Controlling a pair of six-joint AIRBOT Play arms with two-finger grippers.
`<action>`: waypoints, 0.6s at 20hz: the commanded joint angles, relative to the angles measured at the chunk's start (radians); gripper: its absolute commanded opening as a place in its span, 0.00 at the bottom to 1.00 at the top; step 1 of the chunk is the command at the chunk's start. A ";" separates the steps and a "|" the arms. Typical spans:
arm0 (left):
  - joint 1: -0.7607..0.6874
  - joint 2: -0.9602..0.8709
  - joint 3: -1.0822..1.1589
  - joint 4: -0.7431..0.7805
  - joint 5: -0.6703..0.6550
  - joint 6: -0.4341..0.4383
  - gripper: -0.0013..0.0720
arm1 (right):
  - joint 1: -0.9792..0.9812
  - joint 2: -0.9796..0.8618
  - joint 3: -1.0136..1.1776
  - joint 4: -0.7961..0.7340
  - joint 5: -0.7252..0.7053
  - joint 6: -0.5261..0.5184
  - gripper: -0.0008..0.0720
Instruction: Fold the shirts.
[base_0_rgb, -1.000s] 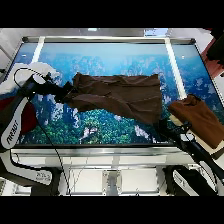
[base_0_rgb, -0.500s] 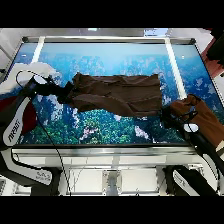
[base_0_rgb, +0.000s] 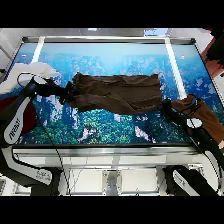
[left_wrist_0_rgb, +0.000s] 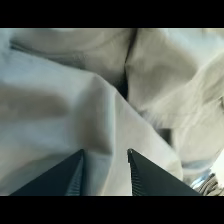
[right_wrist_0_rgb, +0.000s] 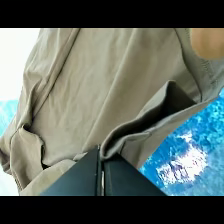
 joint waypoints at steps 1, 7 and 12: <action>0.056 0.012 0.002 -0.023 0.016 0.031 0.53 | 0.001 0.000 0.004 -0.005 0.011 -0.021 0.05; 0.202 0.081 0.001 0.008 -0.201 0.242 0.62 | -0.002 0.000 0.004 -0.064 -0.006 -0.031 0.05; 0.070 0.084 -0.029 0.082 -0.184 0.247 0.62 | -0.001 0.000 0.004 -0.068 0.005 -0.030 0.05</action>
